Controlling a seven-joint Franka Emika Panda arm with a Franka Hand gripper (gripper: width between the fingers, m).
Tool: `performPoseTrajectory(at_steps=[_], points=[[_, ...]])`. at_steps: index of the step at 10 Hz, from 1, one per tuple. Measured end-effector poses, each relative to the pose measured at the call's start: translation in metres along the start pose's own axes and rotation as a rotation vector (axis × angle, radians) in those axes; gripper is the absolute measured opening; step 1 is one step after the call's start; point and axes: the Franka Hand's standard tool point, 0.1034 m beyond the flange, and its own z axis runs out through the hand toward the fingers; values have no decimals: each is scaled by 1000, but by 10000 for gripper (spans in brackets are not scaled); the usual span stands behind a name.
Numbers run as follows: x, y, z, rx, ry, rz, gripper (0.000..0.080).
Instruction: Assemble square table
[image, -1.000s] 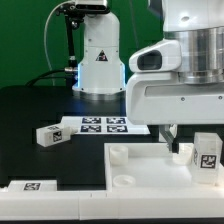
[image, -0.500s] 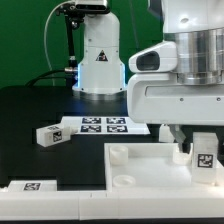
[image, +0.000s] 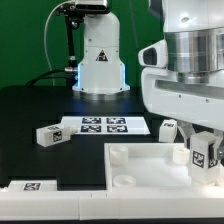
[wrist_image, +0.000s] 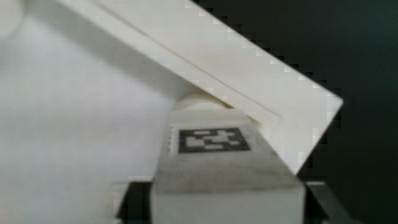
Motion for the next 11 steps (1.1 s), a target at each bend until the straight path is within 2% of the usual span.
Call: performPoseTrajectory(at_steps=[2, 3, 4, 6, 7, 8, 10, 11], points=[[-3, 0, 2, 10, 3, 340, 284], [-2, 0, 2, 9, 5, 307, 284], [-2, 1, 1, 0, 4, 210, 284], [-4, 0, 0, -6, -4, -179, 529], [-7, 1, 0, -9, -12, -357, 529], [-11, 1, 0, -8, -12, -409, 624], [-7, 2, 1, -9, -12, -539, 642], [-6, 1, 0, -19, 1, -714, 648]])
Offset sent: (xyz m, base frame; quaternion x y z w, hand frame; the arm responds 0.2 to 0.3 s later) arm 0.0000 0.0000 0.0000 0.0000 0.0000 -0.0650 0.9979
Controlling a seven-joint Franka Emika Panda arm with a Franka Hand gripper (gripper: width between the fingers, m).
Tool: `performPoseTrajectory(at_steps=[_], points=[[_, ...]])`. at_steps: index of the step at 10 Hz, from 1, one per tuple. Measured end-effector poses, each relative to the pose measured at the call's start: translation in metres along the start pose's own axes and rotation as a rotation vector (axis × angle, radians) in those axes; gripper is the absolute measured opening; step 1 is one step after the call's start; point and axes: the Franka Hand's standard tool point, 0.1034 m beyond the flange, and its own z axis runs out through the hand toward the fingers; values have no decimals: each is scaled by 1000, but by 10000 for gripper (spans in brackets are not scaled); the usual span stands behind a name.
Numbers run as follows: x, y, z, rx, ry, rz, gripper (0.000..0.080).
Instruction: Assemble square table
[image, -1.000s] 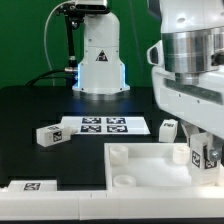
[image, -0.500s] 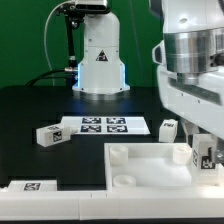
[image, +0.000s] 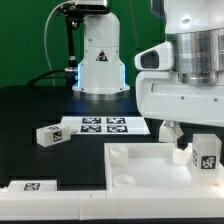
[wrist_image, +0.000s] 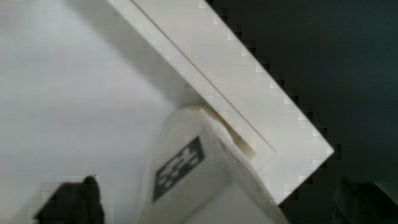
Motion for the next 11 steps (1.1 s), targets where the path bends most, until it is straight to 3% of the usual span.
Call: performPoseTrajectory(at_steps=[1, 2, 3, 5, 7, 8, 9, 11], points=[[2, 0, -2, -23, 14, -244, 649], [7, 0, -3, -19, 34, -362, 649], [14, 5, -4, 6, 90, -375, 649], [12, 8, -2, 3, 88, -338, 649], [12, 8, -1, 10, 86, -196, 391], [12, 8, -1, 12, 86, -151, 391], [12, 8, -1, 16, 85, -47, 285], [12, 8, 0, 33, 80, 217, 285]])
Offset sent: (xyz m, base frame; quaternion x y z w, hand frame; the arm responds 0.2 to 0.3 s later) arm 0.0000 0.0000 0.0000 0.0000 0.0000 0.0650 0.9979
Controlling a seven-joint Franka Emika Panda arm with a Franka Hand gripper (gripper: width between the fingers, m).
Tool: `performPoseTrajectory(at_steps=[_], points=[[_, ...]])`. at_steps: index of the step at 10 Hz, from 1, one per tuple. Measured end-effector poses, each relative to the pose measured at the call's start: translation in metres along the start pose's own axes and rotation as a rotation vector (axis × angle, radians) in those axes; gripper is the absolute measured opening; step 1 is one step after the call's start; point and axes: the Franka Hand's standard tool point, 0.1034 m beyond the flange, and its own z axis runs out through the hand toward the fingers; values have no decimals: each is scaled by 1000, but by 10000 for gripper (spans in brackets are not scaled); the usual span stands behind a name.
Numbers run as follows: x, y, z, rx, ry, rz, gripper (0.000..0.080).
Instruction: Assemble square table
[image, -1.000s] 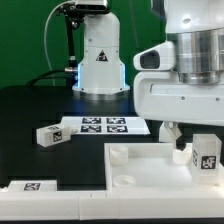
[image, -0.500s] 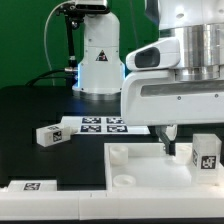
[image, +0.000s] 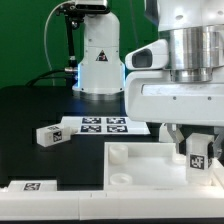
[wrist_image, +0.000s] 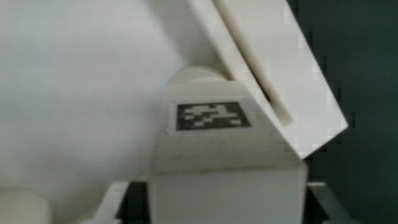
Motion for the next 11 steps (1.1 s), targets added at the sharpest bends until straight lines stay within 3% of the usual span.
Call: performPoseTrajectory(at_steps=[2, 3, 4, 5, 7, 10, 11], points=[[-2, 1, 1, 0, -14, 343, 285], [-4, 3, 1, 12, -17, 543, 285], [-7, 4, 1, 41, -7, 735, 285], [-8, 5, 1, 52, 1, 805, 285], [-8, 5, 0, 47, 4, 721, 285], [-21, -6, 0, 27, 16, 185, 607], [-27, -8, 0, 12, 16, 112, 607]])
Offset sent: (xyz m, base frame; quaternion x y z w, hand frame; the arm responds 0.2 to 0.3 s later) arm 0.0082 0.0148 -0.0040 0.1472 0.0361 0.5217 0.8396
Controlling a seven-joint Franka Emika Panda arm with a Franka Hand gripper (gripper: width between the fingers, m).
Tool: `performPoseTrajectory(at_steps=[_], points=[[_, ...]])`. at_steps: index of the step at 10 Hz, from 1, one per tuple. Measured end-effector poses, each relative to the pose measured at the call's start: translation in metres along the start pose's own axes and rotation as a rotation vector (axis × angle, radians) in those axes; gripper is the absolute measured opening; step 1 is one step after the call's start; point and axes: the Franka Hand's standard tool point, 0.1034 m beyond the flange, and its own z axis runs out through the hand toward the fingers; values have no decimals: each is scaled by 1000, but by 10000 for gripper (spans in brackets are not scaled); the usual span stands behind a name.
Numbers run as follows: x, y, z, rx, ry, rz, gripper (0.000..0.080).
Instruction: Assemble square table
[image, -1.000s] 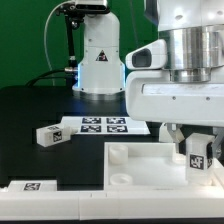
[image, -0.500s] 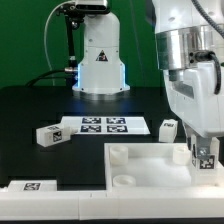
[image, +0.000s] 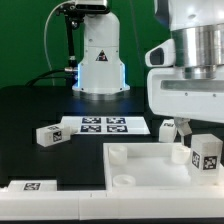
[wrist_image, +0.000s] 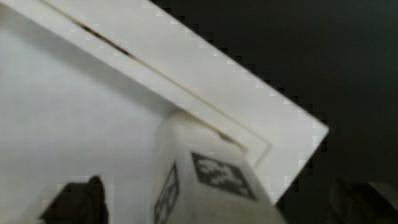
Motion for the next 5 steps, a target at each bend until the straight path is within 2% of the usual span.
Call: performPoseTrajectory(at_steps=[1, 2, 5], points=[[3, 2, 1, -1, 2, -66, 642], [5, 3, 2, -4, 3, -129, 642], [8, 5, 5, -20, 14, -716, 649]])
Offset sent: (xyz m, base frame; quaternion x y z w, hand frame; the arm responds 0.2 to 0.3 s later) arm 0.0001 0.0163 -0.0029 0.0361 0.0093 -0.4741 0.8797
